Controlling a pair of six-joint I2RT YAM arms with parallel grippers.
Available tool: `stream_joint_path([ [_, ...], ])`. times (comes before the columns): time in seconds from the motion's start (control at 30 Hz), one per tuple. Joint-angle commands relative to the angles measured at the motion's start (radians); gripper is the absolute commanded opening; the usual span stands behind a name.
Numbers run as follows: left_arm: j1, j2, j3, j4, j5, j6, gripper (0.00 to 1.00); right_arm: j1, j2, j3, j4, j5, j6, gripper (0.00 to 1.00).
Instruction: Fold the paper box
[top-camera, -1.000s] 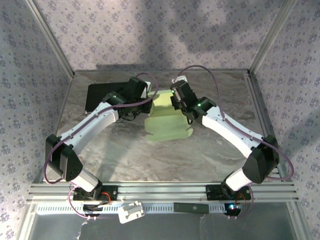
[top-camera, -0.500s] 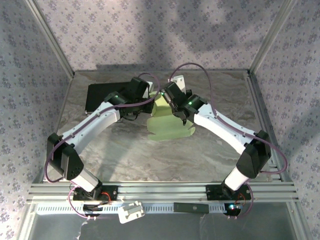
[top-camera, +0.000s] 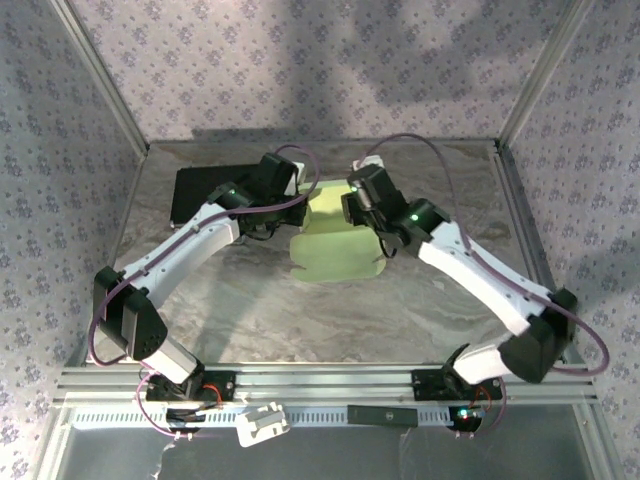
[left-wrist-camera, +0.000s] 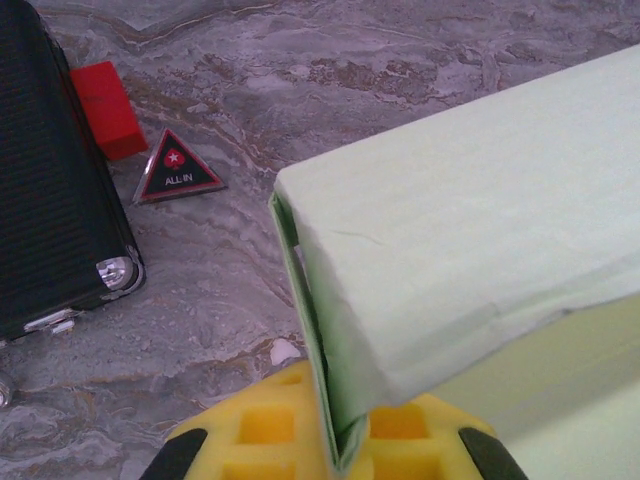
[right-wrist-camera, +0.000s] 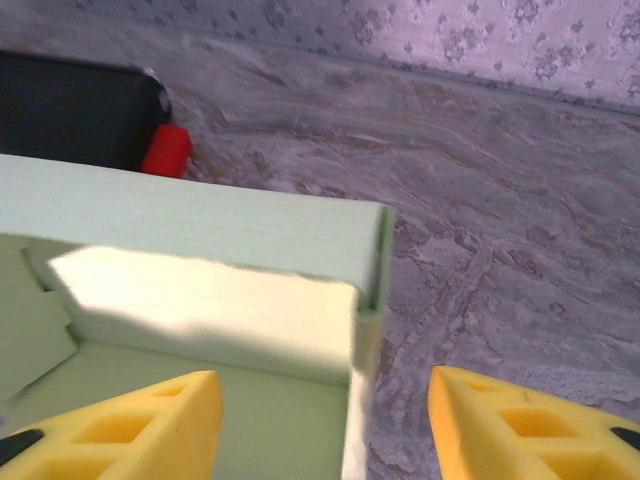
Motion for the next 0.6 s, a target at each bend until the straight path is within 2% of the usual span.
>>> stream_joint_path([
  [0.0,-0.001,-0.006,0.036,-0.013,0.008,-0.006,0.00,-0.016,-0.075,-0.061,0.072,-0.058,0.033,0.60],
  [0.1,-0.001,-0.003,0.044,-0.012,0.012,-0.009,0.00,-0.023,-0.104,-0.115,0.104,-0.040,0.047,0.60],
  [0.2,-0.001,-0.003,0.044,-0.013,0.015,-0.012,0.00,-0.034,-0.093,-0.139,0.125,-0.038,0.056,0.55],
  [0.57,-0.001,0.002,0.050,-0.043,0.018,-0.012,0.00,-0.023,0.047,-0.056,0.147,0.071,0.045,0.49],
])
